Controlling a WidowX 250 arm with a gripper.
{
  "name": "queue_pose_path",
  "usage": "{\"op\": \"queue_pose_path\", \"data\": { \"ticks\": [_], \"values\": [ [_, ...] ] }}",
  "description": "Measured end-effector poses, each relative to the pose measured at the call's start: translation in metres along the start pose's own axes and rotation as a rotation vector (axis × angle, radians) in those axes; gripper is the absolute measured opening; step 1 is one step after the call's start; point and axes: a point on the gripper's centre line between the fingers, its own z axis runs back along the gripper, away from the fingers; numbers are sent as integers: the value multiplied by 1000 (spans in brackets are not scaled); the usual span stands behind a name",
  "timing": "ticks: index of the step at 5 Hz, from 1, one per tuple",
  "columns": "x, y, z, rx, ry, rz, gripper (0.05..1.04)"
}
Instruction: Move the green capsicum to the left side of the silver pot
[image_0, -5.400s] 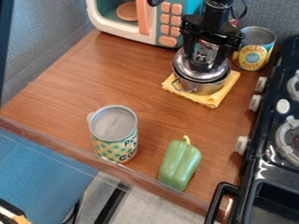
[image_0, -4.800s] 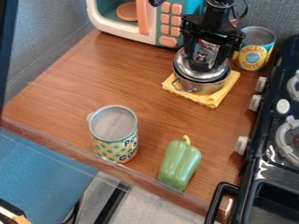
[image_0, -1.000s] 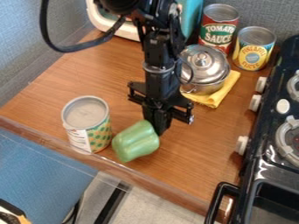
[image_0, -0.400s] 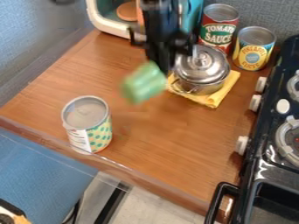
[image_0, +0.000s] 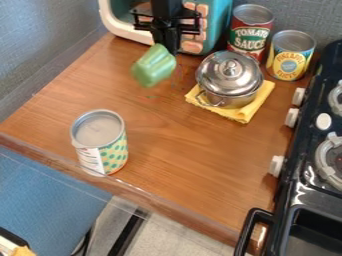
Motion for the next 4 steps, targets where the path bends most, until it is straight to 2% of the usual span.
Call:
{"op": "queue_pose_path", "data": {
  "ticks": [1,2,3,4],
  "values": [
    [21,11,-28,51,29,36,101],
    [26,15,-34,73,30,51,135],
    [27,15,-37,101,22,35,336],
    [17,10,-49,114,37,7,638]
  ]
}}
